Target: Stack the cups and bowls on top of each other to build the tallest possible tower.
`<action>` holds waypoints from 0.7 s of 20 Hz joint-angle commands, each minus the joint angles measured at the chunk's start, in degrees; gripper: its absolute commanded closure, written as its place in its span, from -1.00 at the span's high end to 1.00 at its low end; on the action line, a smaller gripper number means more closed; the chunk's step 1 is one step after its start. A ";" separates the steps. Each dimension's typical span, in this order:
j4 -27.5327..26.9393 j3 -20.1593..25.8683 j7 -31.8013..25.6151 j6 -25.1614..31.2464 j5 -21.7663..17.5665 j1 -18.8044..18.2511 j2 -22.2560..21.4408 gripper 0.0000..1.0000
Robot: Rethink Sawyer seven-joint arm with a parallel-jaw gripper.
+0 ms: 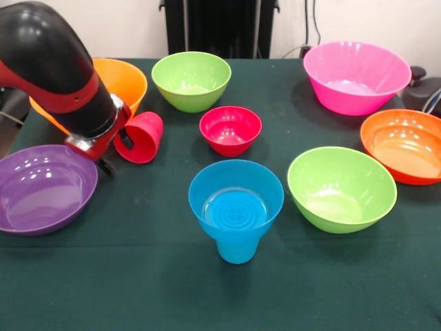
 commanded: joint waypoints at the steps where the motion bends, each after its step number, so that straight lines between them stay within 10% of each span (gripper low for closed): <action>1: -0.48 -4.16 -11.81 7.88 0.38 1.65 -0.12 1.00; 14: 1.08 -3.69 -7.89 7.90 2.33 3.74 0.47 1.00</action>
